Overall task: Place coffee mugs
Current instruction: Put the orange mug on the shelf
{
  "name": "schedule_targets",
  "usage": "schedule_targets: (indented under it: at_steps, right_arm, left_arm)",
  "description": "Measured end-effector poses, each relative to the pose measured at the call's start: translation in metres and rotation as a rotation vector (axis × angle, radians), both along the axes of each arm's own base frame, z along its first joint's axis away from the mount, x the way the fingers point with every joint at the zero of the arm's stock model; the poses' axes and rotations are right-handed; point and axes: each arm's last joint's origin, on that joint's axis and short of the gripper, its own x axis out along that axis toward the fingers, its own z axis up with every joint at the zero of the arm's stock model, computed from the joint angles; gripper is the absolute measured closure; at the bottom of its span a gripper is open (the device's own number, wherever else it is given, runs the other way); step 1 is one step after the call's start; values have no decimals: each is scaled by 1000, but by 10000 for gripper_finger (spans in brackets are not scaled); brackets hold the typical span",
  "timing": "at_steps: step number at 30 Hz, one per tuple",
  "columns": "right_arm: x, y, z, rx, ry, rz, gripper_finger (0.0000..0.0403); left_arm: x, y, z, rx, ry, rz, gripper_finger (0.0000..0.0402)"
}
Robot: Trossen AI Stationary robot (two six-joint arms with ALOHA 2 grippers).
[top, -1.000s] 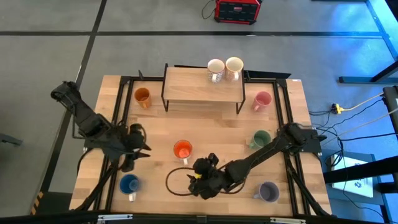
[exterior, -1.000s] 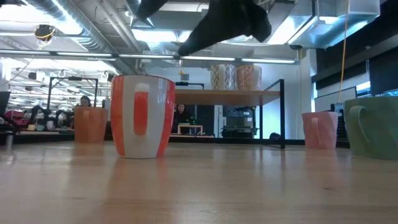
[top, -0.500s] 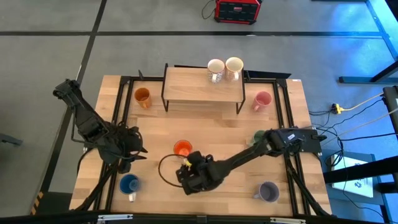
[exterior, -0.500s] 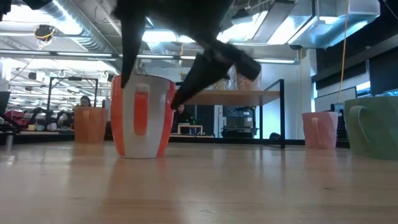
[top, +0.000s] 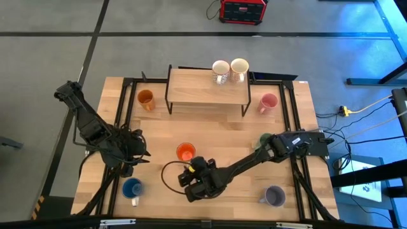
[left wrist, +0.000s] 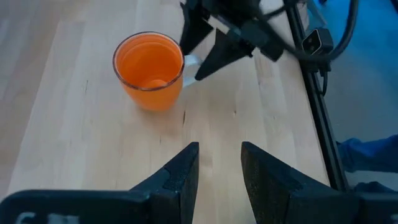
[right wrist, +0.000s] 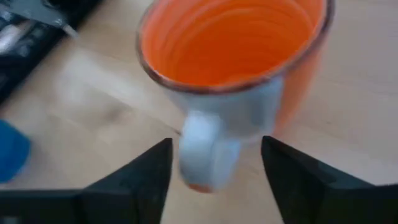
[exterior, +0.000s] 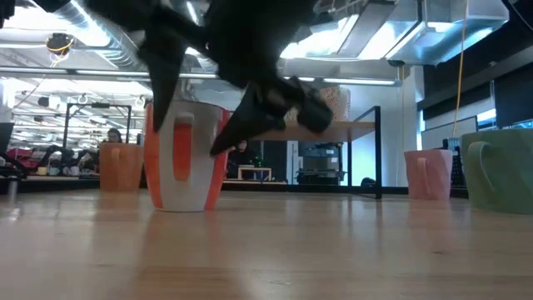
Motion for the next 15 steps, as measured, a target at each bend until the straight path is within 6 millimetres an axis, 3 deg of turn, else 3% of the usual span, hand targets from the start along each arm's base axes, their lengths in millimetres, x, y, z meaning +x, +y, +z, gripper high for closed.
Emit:
schedule_targets:
  at_steps: [10,15]
  right_arm:
    - [3,0,-11,-82,4,-1,365]
    - [2,0,-11,-95,29,30,372]
  left_arm:
    - [0,0,0,16,4,-18,287]
    - [-2,1,0,-2,13,-39,287]
